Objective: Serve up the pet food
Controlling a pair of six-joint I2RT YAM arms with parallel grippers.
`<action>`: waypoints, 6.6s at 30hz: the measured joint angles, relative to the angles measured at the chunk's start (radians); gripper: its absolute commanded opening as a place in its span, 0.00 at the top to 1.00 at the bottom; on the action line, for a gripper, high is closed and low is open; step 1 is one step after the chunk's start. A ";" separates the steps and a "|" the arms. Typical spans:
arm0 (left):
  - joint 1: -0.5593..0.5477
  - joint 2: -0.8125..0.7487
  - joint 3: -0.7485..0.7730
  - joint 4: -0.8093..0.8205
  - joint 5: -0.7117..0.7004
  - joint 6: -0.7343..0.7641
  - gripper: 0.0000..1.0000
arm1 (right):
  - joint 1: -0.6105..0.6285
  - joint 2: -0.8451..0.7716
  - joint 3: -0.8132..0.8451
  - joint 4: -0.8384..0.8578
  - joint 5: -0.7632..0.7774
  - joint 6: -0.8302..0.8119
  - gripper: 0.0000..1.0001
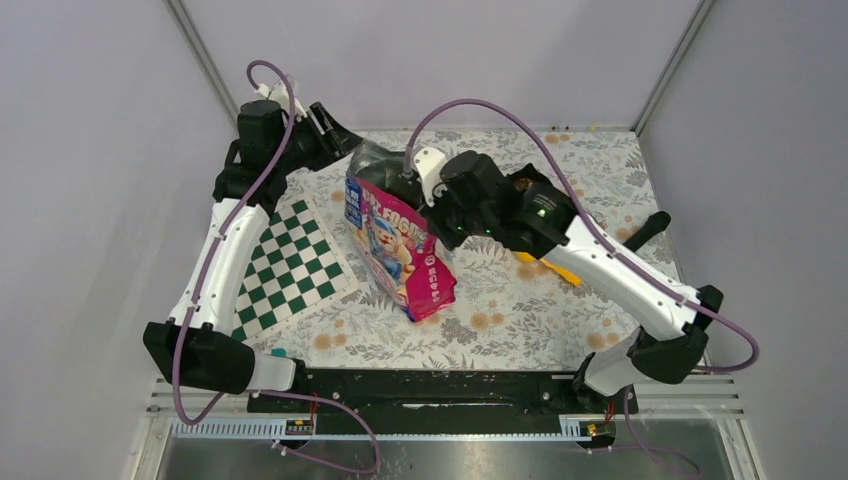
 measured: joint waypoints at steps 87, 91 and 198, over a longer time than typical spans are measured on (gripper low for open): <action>-0.013 -0.071 0.045 -0.144 0.115 0.555 0.30 | -0.389 -0.271 -0.372 0.278 -0.280 -0.353 0.33; -0.005 -0.051 0.035 -0.134 0.326 0.694 0.27 | -0.409 -0.274 -0.383 0.279 -0.316 -0.311 0.31; -0.117 -0.252 -0.365 0.106 0.472 1.375 0.46 | -0.483 -0.414 -0.567 0.451 -0.448 -0.450 0.20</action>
